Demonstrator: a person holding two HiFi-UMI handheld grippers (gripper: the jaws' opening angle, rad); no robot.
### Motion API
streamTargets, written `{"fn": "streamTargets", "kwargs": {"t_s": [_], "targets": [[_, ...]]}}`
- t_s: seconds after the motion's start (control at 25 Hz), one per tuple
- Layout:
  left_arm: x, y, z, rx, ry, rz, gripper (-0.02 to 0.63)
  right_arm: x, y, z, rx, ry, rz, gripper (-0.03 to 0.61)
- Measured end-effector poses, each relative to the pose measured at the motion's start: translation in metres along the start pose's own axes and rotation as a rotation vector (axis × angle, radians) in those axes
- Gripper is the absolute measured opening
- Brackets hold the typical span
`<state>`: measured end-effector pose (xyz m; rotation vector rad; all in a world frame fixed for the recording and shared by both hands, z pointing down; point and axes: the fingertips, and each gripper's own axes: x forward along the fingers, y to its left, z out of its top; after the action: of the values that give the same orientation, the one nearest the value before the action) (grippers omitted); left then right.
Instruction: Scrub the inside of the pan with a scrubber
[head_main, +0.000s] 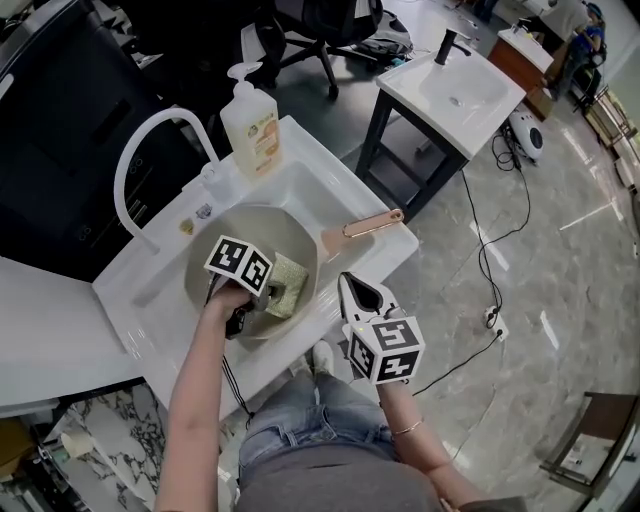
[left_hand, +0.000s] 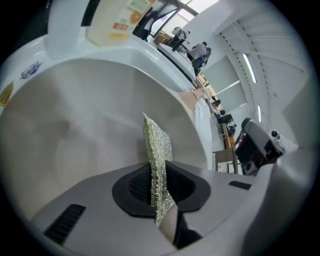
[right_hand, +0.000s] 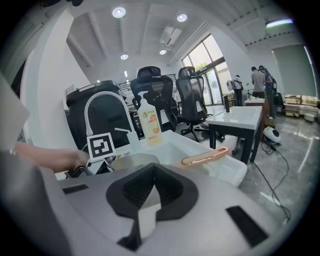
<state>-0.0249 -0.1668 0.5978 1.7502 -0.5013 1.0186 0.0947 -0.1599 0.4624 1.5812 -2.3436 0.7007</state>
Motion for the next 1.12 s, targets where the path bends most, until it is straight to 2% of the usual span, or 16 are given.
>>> {"fn": "streamTargets", "kwargs": {"t_s": [0.44,0.6,0.84,1.12], "targets": [[-0.005,0.035,-0.053,0.298,0.363,0.279,0.058,0.02,0.025,0.003,-0.04,0.023,0.057,0.011],[-0.012,0.044,-0.064,0.339,0.418,0.308,0.058,0.03,0.037,0.004,-0.056,0.033,0.084,0.011],[-0.028,0.068,-0.082,0.388,0.536,0.399,0.058,0.039,0.048,0.004,-0.07,0.043,0.105,0.011],[-0.045,0.099,-0.079,0.466,0.588,0.54,0.058,0.046,0.052,0.007,-0.081,0.045,0.118,0.011]]}}
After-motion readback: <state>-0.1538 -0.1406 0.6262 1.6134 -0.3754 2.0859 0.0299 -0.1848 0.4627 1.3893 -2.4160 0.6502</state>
